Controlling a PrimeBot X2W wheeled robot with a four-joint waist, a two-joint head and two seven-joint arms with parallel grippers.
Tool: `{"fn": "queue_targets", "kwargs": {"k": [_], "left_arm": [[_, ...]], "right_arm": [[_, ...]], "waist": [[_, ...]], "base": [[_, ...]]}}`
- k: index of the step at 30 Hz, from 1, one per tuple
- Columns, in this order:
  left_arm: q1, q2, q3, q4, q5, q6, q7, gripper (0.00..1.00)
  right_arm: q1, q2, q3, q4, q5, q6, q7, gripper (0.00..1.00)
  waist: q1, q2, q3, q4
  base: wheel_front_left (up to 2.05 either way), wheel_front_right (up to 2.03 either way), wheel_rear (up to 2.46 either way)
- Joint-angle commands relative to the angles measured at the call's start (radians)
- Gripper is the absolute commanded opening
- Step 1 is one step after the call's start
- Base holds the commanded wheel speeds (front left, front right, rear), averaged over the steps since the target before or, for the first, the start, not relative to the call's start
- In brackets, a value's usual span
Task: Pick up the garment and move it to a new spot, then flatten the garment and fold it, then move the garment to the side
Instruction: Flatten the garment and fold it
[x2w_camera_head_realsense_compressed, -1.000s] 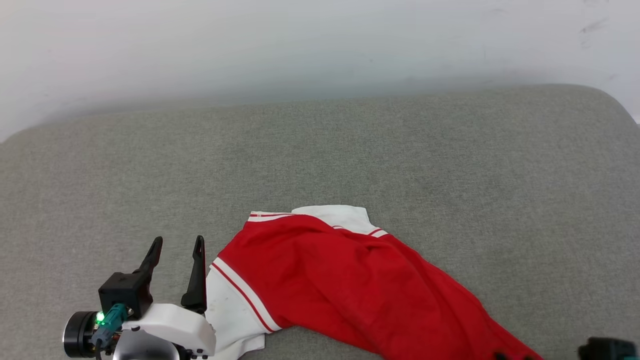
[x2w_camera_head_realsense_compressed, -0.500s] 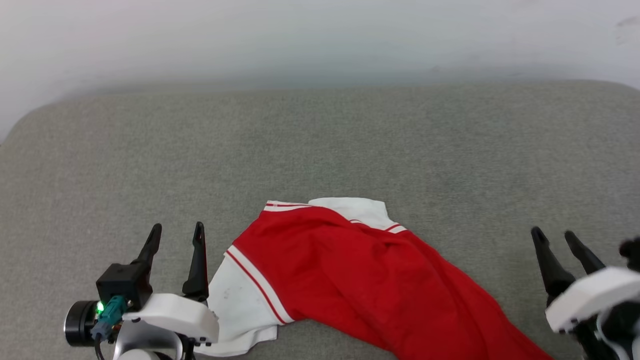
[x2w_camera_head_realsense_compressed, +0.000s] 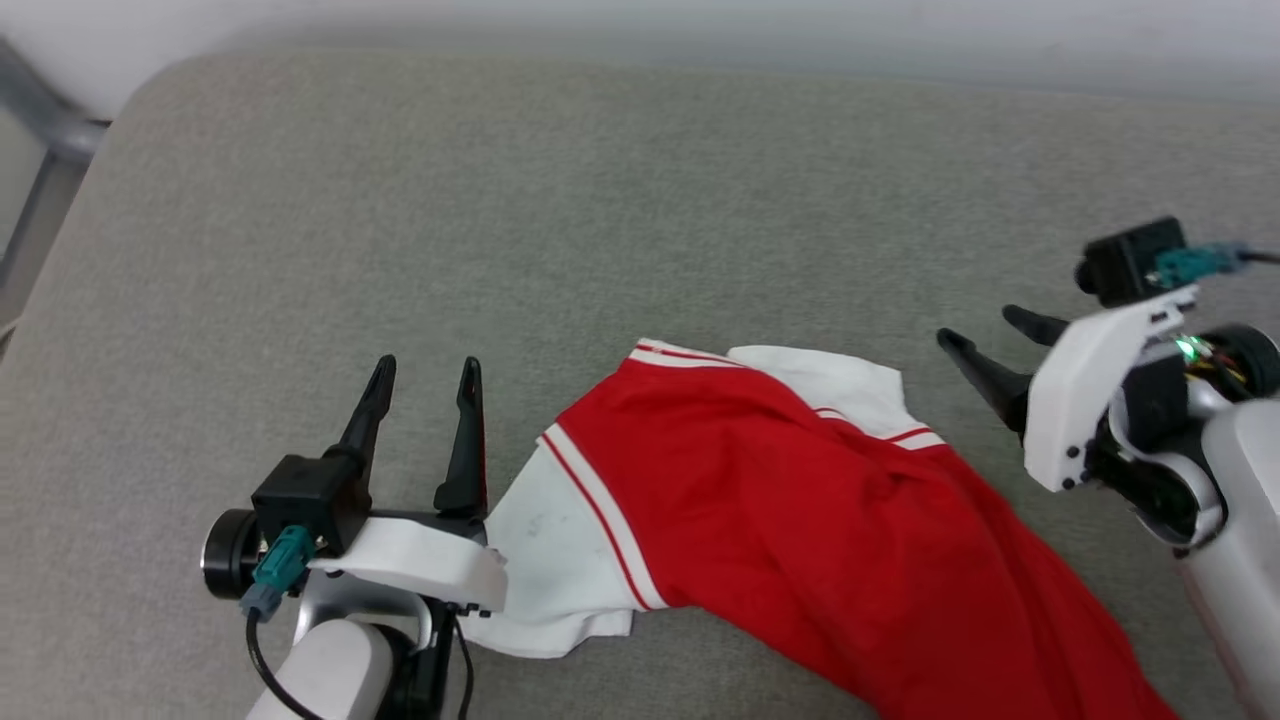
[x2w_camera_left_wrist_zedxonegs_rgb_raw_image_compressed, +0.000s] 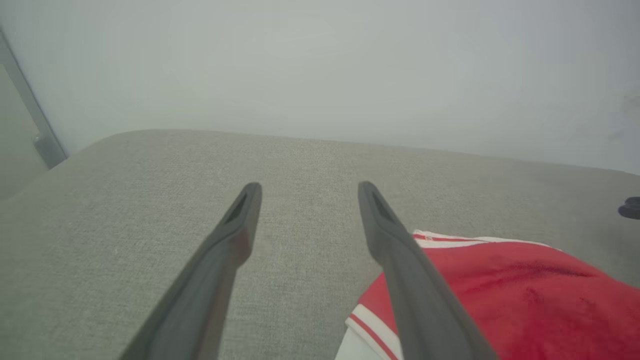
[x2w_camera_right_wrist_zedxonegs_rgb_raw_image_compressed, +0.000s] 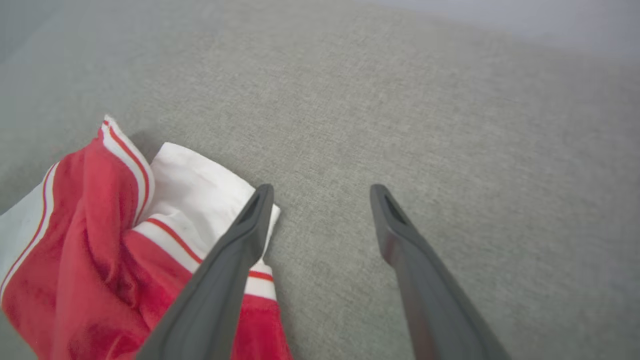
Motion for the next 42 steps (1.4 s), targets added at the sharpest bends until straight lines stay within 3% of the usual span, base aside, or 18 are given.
{"fn": "queue_targets", "kwargs": {"k": [1, 11, 19, 21, 25, 32, 37, 42], "left_arm": [[-0.024, -0.014, -0.004, 0.005, 0.005, -0.008, -0.012, 1.0], [-0.066, -0.055, -0.012, 0.036, 0.011, -0.032, -0.04, 1.0], [-0.064, -0.068, -0.004, 0.054, 0.016, -0.037, -0.046, 1.0], [-0.065, -0.069, -0.002, 0.055, 0.018, -0.039, -0.047, 1.0], [-0.068, -0.072, 0.004, 0.06, 0.02, -0.043, -0.049, 1.0], [-0.039, -0.059, 0.016, 0.061, 0.026, -0.038, -0.05, 1.0], [-0.018, -0.039, 0.02, 0.059, 0.027, -0.034, -0.044, 1.0], [0.002, -0.025, 0.021, 0.047, 0.028, -0.024, -0.029, 1.0]], "right_arm": [[-0.06, -0.028, 0.076, 0.015, 0.033, -0.001, 0.028, 1.0], [-0.281, -0.106, 0.448, 0.056, 0.16, -0.001, 0.144, 1.0], [-0.293, -0.116, 0.601, 0.162, 0.259, -0.001, 0.271, 1.0], [-0.296, -0.109, 0.628, 0.18, 0.28, -0.001, 0.287, 0.0], [-0.331, -0.104, 0.638, 0.196, 0.318, -0.001, 0.239, 0.0], [-0.414, -0.13, 0.566, 0.234, 0.323, -0.001, 0.049, 0.0], [-0.392, -0.164, 0.476, 0.278, 0.301, -0.001, -0.056, 0.0], [-0.282, -0.2, 0.324, 0.33, 0.28, -0.001, -0.124, 0.0]], "waist": [[-0.0002, 0.0, 0.044, 0.051], [-0.0002, 0.0, 0.106, 0.114], [-0.0002, 0.0, 0.113, 0.12], [-0.0002, 0.0, 0.114, 0.122], [-0.0002, 0.0, 0.111, 0.121], [-0.0002, 0.0, 0.077, 0.088], [-0.0002, 0.0, 0.047, 0.039], [-0.0002, 0.0, 0.016, -0.01]], "base": [[0.0, 0.0, 0.0], [0.0, 0.0, 0.0], [0.0, 0.0, 0.0], [0.0, 0.0, 0.0], [0.0, 0.0, 0.0], [0.0, 0.0, 0.0], [0.0, 0.0, 0.0], [0.0, 0.0, 0.0]]}}
